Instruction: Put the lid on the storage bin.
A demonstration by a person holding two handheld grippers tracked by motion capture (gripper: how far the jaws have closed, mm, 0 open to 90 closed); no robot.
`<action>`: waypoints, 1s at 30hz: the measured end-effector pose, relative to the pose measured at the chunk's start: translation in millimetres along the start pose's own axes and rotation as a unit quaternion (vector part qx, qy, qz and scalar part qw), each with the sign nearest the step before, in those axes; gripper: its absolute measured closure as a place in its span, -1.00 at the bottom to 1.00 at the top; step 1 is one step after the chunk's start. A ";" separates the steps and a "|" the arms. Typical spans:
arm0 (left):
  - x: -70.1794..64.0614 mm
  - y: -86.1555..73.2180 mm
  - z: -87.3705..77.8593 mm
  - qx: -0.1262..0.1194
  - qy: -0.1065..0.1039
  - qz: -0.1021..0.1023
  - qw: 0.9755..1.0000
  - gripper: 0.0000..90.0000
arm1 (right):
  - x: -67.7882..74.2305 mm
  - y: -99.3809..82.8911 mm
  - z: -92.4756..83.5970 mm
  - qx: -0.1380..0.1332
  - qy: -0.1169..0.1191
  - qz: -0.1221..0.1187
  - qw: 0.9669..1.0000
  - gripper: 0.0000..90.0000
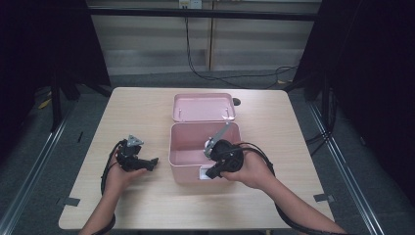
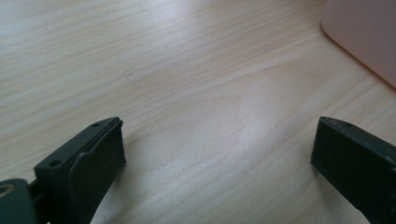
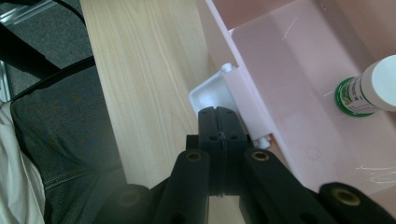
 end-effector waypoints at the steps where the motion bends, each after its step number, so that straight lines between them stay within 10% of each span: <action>1: 0.4 1.7 -0.5 0.010 0.001 0.001 1.000 -0.94 | -0.1 -0.1 0.0 0.000 0.000 0.000 1.000 1.00; 17: 6.9 44.7 -13.1 0.076 -0.034 -0.092 0.992 -0.62 | -0.3 -5.6 -2.8 -0.005 -0.003 -0.004 1.000 1.00; 30: 2.7 99.7 -19.4 0.088 -0.052 -0.107 0.989 -0.59 | -0.1 -3.1 -2.6 0.001 -0.014 -0.027 1.000 1.00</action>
Point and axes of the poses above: each handheld gripper's, and its own axes: z roughly forward along the jaws, y roughly out of its top, x roughly to its left, the point moved 3 cm from there along z, roughly forward along the jaws, and after that the axes turned 11 degrees about -x, right-handed, at the moved point
